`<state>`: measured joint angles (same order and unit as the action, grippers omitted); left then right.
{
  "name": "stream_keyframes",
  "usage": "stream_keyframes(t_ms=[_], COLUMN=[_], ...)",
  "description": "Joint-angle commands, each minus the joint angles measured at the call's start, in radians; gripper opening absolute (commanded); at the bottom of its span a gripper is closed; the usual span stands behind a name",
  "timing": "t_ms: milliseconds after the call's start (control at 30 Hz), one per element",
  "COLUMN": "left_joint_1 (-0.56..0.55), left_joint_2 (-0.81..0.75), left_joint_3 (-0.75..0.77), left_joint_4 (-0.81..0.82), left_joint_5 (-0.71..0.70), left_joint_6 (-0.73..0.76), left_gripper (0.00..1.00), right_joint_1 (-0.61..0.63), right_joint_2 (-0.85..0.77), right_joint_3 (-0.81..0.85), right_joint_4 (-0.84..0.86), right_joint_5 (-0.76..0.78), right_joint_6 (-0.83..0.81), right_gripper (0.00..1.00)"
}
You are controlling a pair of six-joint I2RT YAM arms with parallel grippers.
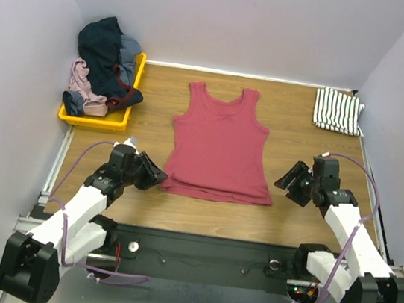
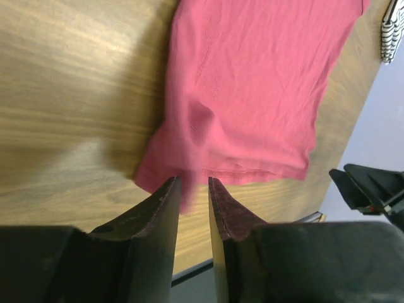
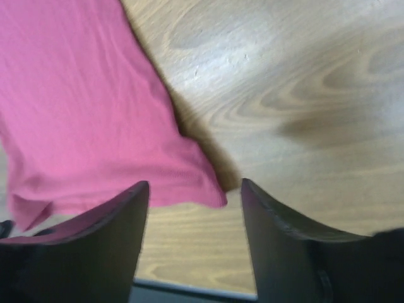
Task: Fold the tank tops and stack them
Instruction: Flatten the tank top out
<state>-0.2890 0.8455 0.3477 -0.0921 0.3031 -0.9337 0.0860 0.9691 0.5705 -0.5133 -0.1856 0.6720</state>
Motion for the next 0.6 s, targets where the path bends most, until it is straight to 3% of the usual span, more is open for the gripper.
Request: stream_keyframes(t_ms=[0, 33, 100, 200, 233, 367, 467, 567], left_joint_1=[-0.002, -0.002, -0.002, -0.004, -0.01, -0.018, 0.003, 0.057], left_joint_2=[-0.051, -0.055, -0.071, -0.071, -0.065, -0.016, 0.082, 0.275], left_joint_3=[0.037, 0.054, 0.106, 0.161, 0.171, 0.226, 0.313, 0.382], left_joint_4=[-0.081, -0.102, -0.153, -0.188, -0.195, -0.202, -0.135, -0.048], left_joint_5=[0.015, 0.002, -0.044, -0.113, -0.127, -0.208, -0.292, -0.274], left_joint_6=[0.068, 0.091, 0.12, 0.148, 0.156, 0.153, 0.154, 0.173], left_gripper=[0.41, 0.42, 0.41, 0.34, 0.29, 0.28, 0.35, 0.37], right_joint_1=[-0.002, 0.0, 0.018, 0.101, 0.186, 0.441, 0.705, 0.911], right_joint_2=[-0.076, -0.078, -0.06, -0.052, -0.049, 0.009, 0.158, 0.377], right_joint_3=[0.072, 0.075, 0.066, 0.063, 0.075, 0.132, 0.215, 0.325], right_joint_4=[-0.105, -0.105, -0.091, -0.062, -0.054, 0.021, 0.099, 0.137], right_joint_5=[-0.012, -0.029, -0.058, 0.009, 0.079, 0.237, 0.391, 0.495], right_joint_6=[-0.009, -0.018, -0.015, 0.017, 0.05, 0.132, 0.173, 0.167], right_gripper=[0.68, 0.67, 0.52, 0.46, 0.45, 0.43, 0.39, 0.38])
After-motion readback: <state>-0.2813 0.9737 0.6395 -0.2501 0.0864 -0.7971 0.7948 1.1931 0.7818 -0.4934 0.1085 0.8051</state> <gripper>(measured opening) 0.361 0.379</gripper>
